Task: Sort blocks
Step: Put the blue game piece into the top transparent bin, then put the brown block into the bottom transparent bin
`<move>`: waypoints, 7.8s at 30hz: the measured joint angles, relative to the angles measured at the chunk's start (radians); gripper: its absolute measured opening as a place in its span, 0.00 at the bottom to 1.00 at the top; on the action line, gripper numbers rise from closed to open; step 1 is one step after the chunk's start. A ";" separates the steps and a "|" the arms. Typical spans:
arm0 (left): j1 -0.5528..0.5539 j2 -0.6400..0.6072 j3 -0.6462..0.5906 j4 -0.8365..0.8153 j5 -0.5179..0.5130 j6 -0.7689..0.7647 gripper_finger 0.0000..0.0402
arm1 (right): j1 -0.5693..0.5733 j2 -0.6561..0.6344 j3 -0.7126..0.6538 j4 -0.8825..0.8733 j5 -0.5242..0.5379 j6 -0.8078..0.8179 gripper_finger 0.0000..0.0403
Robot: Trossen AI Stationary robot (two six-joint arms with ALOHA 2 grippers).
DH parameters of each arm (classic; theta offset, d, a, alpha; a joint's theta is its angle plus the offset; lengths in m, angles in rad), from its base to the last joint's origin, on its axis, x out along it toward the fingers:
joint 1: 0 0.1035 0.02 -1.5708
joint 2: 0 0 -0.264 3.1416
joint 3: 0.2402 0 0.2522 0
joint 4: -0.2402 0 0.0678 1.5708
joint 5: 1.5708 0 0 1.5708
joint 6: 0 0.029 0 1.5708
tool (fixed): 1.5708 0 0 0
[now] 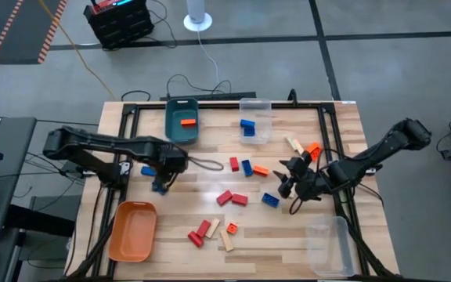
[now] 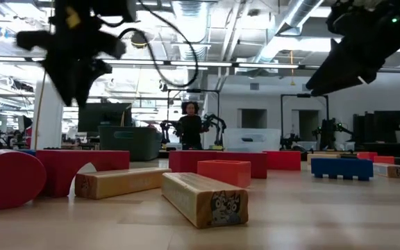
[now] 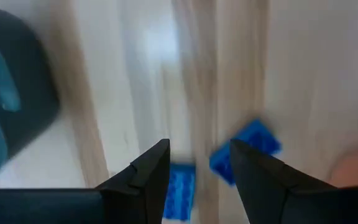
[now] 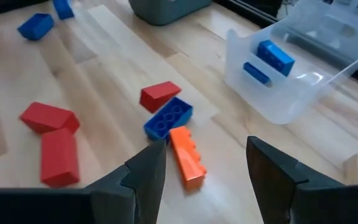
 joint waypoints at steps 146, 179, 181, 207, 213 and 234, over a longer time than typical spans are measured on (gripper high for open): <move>0.215 0.091 -0.025 1.403 0.227 0.340 0.68 | -0.448 0.396 0.229 0.762 -0.453 -1.062 0.32; 0.020 -0.100 -0.382 1.235 -0.062 0.058 0.63 | -0.984 0.748 0.721 -0.196 -0.802 -0.932 0.52; 0.021 -0.104 -0.381 1.239 -0.062 0.054 0.63 | -0.984 0.717 0.733 -0.226 -0.789 -0.931 0.54; 0.025 -0.101 -0.381 1.219 -0.073 0.067 0.63 | -1.052 0.522 0.318 -0.282 -0.659 -0.566 0.54; 0.025 -0.101 -0.381 1.179 -0.083 0.050 0.63 | -1.049 0.574 0.317 -0.327 -0.608 -0.543 0.50; 0.025 -0.101 -0.381 1.167 -0.136 0.049 0.63 | -0.893 0.418 0.317 -0.400 -0.614 -0.522 0.05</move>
